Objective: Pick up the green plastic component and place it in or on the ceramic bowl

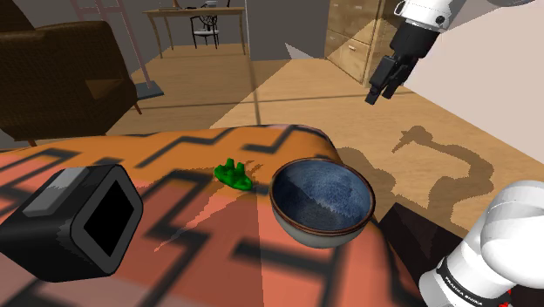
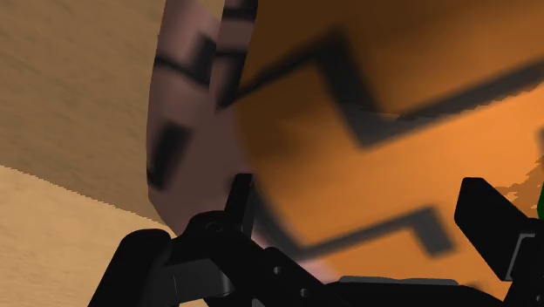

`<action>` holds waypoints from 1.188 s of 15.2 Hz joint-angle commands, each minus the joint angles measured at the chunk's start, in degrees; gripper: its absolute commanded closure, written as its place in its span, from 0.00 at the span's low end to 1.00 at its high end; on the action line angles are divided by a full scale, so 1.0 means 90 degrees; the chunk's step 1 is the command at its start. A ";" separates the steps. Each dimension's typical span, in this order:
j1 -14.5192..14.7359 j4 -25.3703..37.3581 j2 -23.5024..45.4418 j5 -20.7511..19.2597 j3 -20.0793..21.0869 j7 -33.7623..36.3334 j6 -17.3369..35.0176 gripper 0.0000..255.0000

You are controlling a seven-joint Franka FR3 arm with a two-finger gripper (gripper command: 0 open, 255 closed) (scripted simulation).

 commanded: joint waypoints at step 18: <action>0.0462 0.2020 0.3298 -0.0010 0.2115 0.2083 0.0530 0.00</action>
